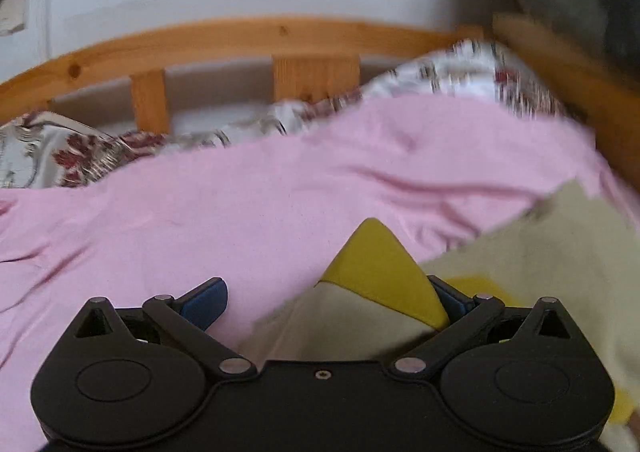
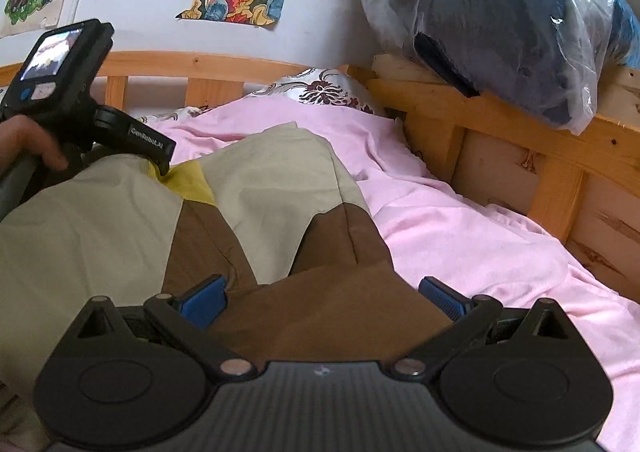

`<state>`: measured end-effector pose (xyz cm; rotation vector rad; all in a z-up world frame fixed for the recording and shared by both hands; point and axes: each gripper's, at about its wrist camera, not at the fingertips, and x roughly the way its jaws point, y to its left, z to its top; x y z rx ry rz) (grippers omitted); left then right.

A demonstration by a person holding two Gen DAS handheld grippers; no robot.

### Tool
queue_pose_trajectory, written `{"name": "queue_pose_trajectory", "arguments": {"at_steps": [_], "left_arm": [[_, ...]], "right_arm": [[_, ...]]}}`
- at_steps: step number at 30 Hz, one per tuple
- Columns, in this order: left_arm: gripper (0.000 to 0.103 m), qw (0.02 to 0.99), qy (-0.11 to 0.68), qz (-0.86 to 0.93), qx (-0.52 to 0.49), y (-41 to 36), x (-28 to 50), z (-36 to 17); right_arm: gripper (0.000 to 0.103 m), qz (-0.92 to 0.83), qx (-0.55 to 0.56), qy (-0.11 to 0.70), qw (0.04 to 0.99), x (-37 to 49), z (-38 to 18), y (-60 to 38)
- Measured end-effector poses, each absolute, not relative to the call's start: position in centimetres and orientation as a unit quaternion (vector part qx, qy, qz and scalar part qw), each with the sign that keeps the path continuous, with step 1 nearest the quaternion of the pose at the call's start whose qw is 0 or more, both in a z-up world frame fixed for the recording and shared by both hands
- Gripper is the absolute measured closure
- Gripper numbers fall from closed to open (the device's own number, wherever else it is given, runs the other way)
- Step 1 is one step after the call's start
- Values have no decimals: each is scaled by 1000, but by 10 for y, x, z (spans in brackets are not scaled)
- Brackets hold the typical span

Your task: Fold large clothes

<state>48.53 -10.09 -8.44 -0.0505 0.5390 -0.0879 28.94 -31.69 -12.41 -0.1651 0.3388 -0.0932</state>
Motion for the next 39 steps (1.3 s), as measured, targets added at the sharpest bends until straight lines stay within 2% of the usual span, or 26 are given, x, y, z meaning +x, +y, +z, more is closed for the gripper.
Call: {"name": "queue_pose_trajectory", "arguments": {"at_steps": [4,11,20,27,31,35,39], "left_arm": [[1,968,228,-33,-96,-76,463,-62],[1,981,167,25,-100,-72,440,-57],[0,965,257,22,-50,-90,479,-92],[0,963,269,30,-9,-102,482,-95],[1,973,223,48,-43,-84,446,-66],[1,966,235,-3,-112,-77,381,-46],[1,962,251,-36,-101,-91,323,-55]], "right_arm": [[0,-40,-74,166,983,287,-122,-320],[0,-41,-75,166,982,286,-121,-319],[0,-41,-75,171,981,289,-121,-319],[0,-48,-88,178,979,292,-122,-316],[0,-36,-72,168,983,287,-119,-321],[0,-34,-56,148,987,275,-104,-322],[0,-34,-85,143,985,267,-97,-313]]}}
